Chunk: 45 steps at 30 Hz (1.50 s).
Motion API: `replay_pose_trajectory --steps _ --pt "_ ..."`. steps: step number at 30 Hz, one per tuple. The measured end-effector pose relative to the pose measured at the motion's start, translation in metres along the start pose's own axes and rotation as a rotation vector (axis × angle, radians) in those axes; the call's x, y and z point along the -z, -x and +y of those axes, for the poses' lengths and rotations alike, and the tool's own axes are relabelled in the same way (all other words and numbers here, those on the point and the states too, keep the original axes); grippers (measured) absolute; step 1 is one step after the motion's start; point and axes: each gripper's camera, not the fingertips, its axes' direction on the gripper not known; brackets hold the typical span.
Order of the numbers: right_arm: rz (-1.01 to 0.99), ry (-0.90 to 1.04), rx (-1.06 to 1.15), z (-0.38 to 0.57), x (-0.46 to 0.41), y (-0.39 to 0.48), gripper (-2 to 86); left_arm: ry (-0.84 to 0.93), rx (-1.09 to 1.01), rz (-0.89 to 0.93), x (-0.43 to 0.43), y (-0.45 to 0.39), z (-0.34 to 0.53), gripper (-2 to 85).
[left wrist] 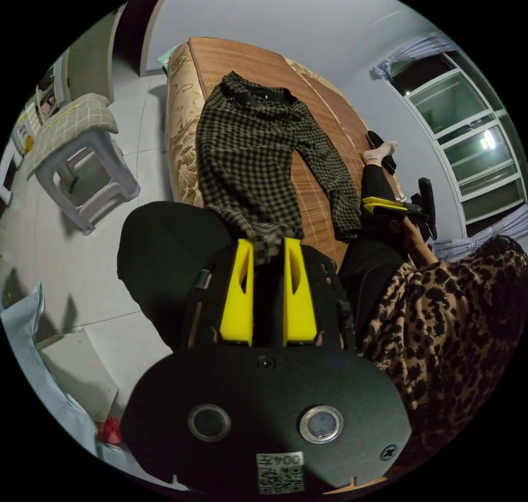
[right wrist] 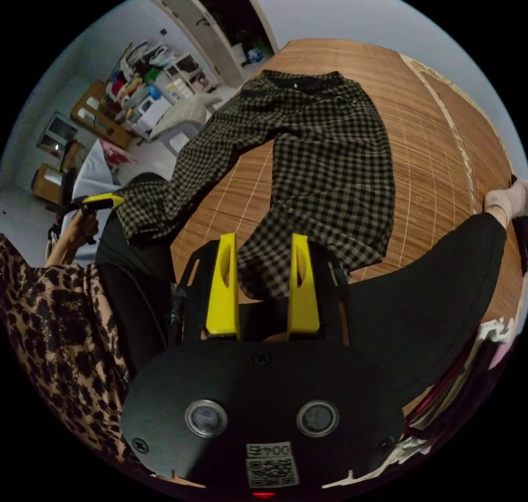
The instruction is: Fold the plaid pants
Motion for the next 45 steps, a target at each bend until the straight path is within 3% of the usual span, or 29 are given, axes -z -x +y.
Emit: replay_pose_trajectory --steps 6,10,15,22,26,32,35,39,45 --pt "0.158 0.272 0.152 -0.007 -0.034 0.042 18.4 0.008 -0.006 0.038 0.018 -0.002 0.019 5.2" --pt "0.309 0.437 0.204 0.001 -0.051 0.056 6.7 -0.012 0.014 0.097 0.043 0.006 0.035 4.5" --pt "0.211 0.152 0.092 0.021 0.026 0.044 2.5 -0.140 -0.002 0.237 0.102 0.012 0.047 4.5" --pt "-0.242 -0.649 -0.043 0.115 0.274 -0.021 2.6 -0.706 -0.053 0.679 0.279 0.034 0.068 4.3" --pt "-0.417 -1.188 0.002 0.216 0.419 -0.036 2.0 -0.938 -0.221 0.680 0.401 0.016 0.094 4.3" --pt "-0.382 -1.586 0.144 0.333 0.545 -0.004 1.4 -1.241 -0.347 0.768 0.535 -0.006 0.146 4.2" --pt "-0.316 -1.681 0.237 0.365 0.583 0.023 1.2 -1.323 -0.326 0.677 0.576 -0.021 0.159 4.2" --pt "-0.245 -1.670 0.277 0.363 0.606 0.043 1.1 -1.263 -0.315 0.605 0.586 -0.035 0.127 4.2" --pt "-0.249 -1.296 0.197 0.228 0.586 0.021 1.3 -0.931 -0.142 0.741 0.505 -0.004 -0.029 4.0"
